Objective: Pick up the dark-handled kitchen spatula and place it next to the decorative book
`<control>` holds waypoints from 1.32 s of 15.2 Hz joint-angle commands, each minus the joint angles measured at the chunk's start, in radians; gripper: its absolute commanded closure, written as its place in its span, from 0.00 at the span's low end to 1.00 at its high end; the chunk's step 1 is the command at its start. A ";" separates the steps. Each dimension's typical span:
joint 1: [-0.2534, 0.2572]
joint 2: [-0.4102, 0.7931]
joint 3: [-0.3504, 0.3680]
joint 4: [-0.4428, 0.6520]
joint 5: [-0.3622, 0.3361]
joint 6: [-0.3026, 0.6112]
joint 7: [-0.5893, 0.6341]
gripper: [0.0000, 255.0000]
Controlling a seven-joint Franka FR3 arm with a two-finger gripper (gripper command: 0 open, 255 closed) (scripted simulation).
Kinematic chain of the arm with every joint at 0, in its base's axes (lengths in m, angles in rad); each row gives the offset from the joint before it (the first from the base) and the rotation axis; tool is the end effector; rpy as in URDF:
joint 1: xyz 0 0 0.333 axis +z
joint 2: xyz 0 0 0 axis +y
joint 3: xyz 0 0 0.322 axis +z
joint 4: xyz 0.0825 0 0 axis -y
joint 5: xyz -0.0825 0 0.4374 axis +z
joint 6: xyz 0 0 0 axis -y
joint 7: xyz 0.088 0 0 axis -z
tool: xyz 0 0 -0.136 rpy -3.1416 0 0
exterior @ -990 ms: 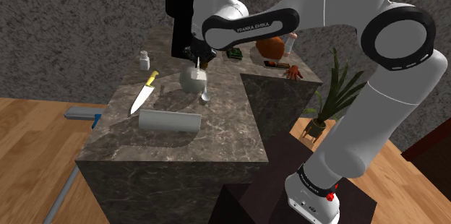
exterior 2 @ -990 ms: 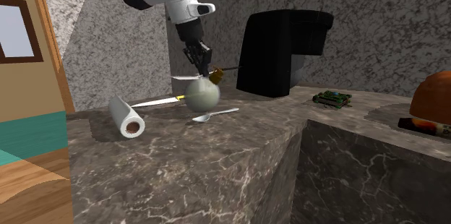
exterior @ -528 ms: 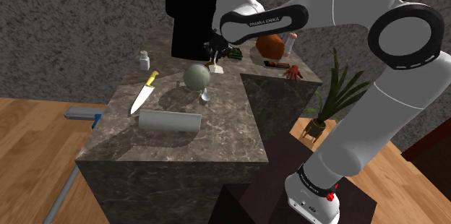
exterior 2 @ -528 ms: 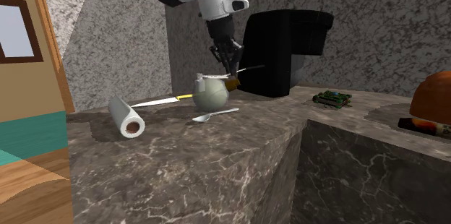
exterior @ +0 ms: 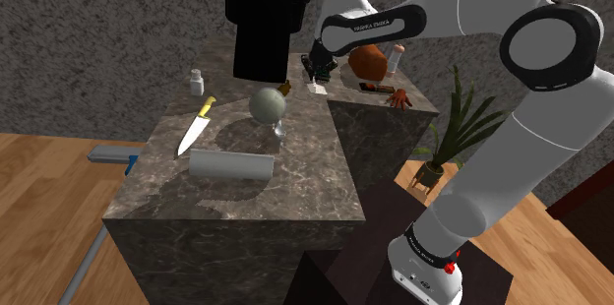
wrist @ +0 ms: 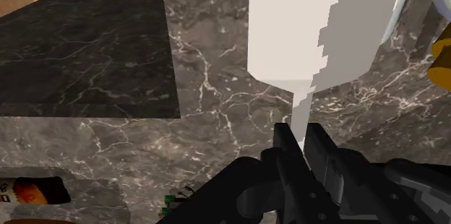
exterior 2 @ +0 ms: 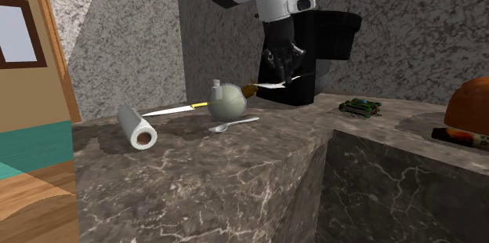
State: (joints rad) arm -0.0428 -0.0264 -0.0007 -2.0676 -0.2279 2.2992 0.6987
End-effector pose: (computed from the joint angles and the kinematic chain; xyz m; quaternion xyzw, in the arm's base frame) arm 0.6205 -0.0367 0.4243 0.9415 -0.2975 0.1512 0.0478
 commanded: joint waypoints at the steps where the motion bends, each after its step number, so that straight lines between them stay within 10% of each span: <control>1: -0.023 0.005 -0.025 0.011 0.017 0.004 -0.060 1.00; 20: -0.259 0.227 -0.207 0.293 0.237 -0.011 -0.592 1.00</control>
State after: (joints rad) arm -0.2868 0.1802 -0.2024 -1.8073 -0.0071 2.2997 0.1362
